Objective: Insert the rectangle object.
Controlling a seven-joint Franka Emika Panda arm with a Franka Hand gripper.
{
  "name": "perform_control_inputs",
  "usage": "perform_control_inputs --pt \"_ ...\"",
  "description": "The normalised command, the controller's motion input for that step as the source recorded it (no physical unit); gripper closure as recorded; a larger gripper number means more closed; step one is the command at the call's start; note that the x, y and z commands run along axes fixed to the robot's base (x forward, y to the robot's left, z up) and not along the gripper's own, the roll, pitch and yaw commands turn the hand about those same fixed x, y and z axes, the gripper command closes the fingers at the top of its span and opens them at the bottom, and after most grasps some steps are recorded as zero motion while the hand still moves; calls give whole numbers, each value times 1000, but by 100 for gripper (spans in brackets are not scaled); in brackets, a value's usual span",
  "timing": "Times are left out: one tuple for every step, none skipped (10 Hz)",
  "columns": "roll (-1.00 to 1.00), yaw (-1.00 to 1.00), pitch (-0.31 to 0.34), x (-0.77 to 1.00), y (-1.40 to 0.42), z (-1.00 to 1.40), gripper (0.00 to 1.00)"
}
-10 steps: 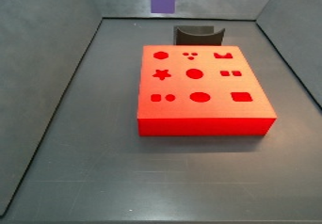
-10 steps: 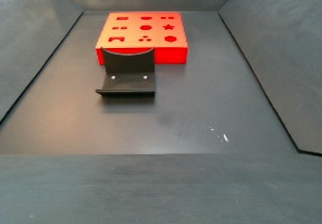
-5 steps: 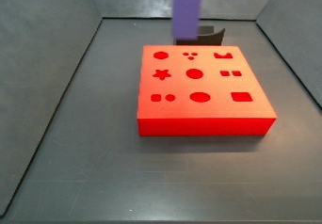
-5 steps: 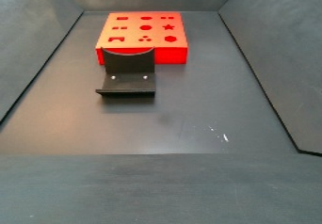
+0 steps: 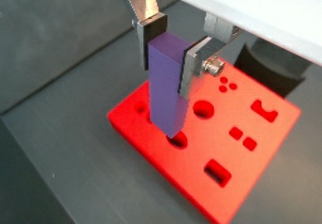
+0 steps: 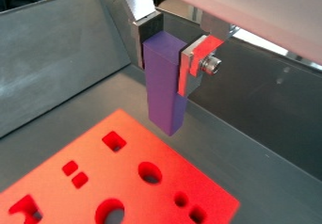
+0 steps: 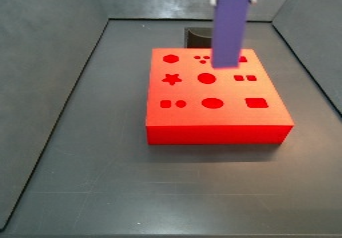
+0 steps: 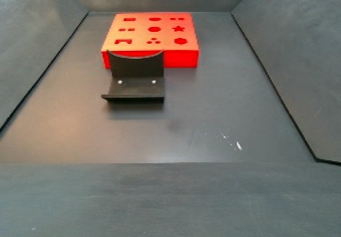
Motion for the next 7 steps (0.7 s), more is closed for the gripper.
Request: perform_control_inputs --pt "0 0 -126 477 -97 -511 100" --pt "80 0 -59 700 14 -526 100" --pt "256 0 6 806 0 -494 100" --pt "359 0 124 880 -14 -357 100" --pt "397 3 154 931 -86 -243 100" --pt "396 17 170 909 -77 -197 100" --pt "293 0 131 774 -46 -149 100"
